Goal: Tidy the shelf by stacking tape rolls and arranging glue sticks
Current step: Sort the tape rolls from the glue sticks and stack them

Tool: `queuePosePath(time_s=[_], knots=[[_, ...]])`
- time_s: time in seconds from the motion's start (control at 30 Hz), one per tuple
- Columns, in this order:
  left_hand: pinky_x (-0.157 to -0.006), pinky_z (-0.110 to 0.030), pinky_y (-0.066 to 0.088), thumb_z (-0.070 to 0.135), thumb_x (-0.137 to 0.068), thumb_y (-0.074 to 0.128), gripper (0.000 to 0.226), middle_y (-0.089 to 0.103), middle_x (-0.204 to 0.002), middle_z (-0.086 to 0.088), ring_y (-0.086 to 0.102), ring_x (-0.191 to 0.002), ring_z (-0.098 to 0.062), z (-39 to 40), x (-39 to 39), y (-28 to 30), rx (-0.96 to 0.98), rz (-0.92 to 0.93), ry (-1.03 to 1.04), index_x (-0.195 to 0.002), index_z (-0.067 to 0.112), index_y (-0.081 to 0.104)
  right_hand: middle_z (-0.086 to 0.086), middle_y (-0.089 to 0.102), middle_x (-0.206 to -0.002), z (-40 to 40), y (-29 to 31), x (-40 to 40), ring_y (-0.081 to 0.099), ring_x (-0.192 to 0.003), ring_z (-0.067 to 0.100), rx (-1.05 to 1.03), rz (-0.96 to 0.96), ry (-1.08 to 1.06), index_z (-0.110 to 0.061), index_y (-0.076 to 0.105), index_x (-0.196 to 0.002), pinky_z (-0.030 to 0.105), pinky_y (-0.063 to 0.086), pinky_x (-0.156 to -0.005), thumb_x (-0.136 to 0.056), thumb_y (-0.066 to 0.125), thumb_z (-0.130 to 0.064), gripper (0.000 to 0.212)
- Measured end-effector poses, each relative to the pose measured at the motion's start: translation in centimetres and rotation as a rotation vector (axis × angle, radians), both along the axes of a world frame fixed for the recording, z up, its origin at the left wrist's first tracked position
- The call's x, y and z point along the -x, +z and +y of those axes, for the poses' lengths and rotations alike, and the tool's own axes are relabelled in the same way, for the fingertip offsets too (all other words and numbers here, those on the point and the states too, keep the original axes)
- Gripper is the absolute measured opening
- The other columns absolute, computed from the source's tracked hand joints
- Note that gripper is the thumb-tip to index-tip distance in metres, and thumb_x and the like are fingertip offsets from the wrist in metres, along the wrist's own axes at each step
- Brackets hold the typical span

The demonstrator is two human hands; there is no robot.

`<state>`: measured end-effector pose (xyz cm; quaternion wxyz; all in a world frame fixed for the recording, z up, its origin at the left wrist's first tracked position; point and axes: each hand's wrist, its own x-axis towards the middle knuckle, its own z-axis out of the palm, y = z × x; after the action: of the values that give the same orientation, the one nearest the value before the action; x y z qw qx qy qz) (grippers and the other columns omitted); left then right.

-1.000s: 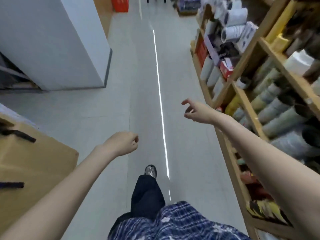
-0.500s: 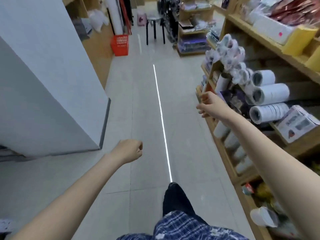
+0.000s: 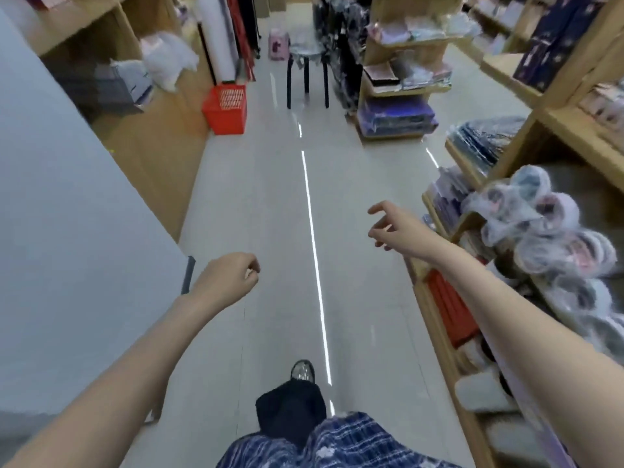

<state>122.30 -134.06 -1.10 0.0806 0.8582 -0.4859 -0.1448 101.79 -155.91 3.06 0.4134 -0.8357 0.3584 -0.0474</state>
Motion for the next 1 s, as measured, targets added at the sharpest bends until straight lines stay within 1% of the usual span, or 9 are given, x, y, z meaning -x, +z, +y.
queuePosePath(time_s=[0.17,0.3,0.4,0.5,0.6,0.7,0.8,0.87,1.0], knots=[[-0.088,-0.031,0.041,0.015,-0.089,0.046,0.024,0.064,-0.112,-0.001,0.056,-0.106,-0.021,-17.1,-12.4,1.3,0.010,0.005,-0.054,-0.105,0.013,0.063,0.007,0.063,-0.100,-14.9,1.5,-9.9,0.064,-0.089,0.029,-0.014,0.011,-0.109,-0.015,0.044,-0.123,0.043,0.054,-0.082,-0.090,0.053,-0.013,0.035],[-0.091,-0.033,0.041,0.017,-0.090,0.045,0.024,0.063,-0.113,0.000,0.056,-0.107,-0.020,-30.6,-21.2,2.1,0.029,-0.020,-0.125,-0.106,0.015,0.063,0.008,0.062,-0.099,-27.5,2.0,-18.0,0.064,-0.090,0.031,-0.022,0.006,-0.181,-0.014,0.046,-0.122,0.044,0.053,-0.084,-0.090,0.054,-0.014,0.034],[-0.093,-0.033,0.039,0.020,-0.091,0.044,0.026,0.060,-0.118,0.001,0.054,-0.110,-0.021,-41.4,-28.4,1.2,-0.054,-0.062,-0.179,-0.111,0.017,0.060,0.003,0.061,-0.094,-38.2,0.9,-25.7,0.063,-0.091,0.030,-0.001,-0.023,-0.201,-0.014,0.047,-0.122,0.043,0.052,-0.086,-0.089,0.053,-0.013,0.034],[-0.094,-0.031,0.037,0.023,-0.092,0.043,0.027,0.060,-0.119,0.003,0.053,-0.111,-0.020,-50.0,-35.4,0.8,-0.181,-0.049,-0.193,-0.114,0.019,0.058,-0.001,0.058,-0.089,-47.5,-0.1,-32.9,0.061,-0.085,0.030,-0.002,0.003,-0.162,-0.013,0.048,-0.122,0.043,0.051,-0.085,-0.089,0.053,-0.013,0.033],[-0.092,-0.031,0.038,0.019,-0.091,0.044,0.026,0.063,-0.115,0.001,0.054,-0.109,-0.021,-59.0,-43.5,1.7,-0.039,-0.052,-0.099,-0.110,0.017,0.061,0.005,0.055,-0.095,-57.9,0.2,-41.2,0.053,-0.083,0.024,0.011,0.002,-0.164,-0.007,0.047,-0.123,0.040,0.049,-0.082,-0.090,0.052,-0.010,0.034],[-0.093,-0.036,0.041,0.019,-0.087,0.046,0.025,0.065,-0.109,-0.003,0.056,-0.106,-0.024,-66.1,-50.9,2.7,0.082,0.006,0.014,-0.101,0.014,0.066,0.004,0.056,-0.098,-66.4,1.2,-50.0,0.053,-0.088,0.020,0.078,0.012,-0.133,-0.007,0.047,-0.123,0.040,0.048,-0.087,-0.090,0.052,-0.010,0.034],[-0.091,-0.037,0.041,0.014,-0.087,0.048,0.021,0.066,-0.106,-0.003,0.056,-0.104,-0.026,-74.4,-58.5,2.5,0.138,-0.045,0.046,-0.096,0.013,0.068,0.004,0.056,-0.101,-75.1,1.0,-58.2,0.053,-0.085,0.018,0.144,0.015,-0.082,-0.009,0.048,-0.123,0.026,0.041,-0.075,-0.089,0.052,-0.010,0.035],[-0.089,-0.034,0.038,0.011,-0.088,0.049,0.021,0.065,-0.107,-0.002,0.054,-0.106,-0.025,-81.3,-64.1,2.0,0.188,-0.092,0.049,-0.096,0.014,0.067,0.006,0.058,-0.104,-81.4,0.1,-63.3,0.053,-0.088,0.020,0.184,0.006,-0.071,-0.009,0.049,-0.122,0.021,0.036,-0.072,-0.088,0.053,-0.008,0.034],[-0.088,-0.033,0.032,0.014,-0.089,0.047,0.023,0.063,-0.111,-0.002,0.051,-0.108,-0.026,-96.3,-74.3,2.5,0.198,-0.154,-0.015,-0.100,0.016,0.067,0.015,0.059,-0.114,-94.2,0.2,-72.2,0.055,-0.107,0.029,0.284,0.025,-0.092,-0.001,0.053,-0.118,0.029,0.038,-0.087,-0.086,0.053,-0.004,0.032]])
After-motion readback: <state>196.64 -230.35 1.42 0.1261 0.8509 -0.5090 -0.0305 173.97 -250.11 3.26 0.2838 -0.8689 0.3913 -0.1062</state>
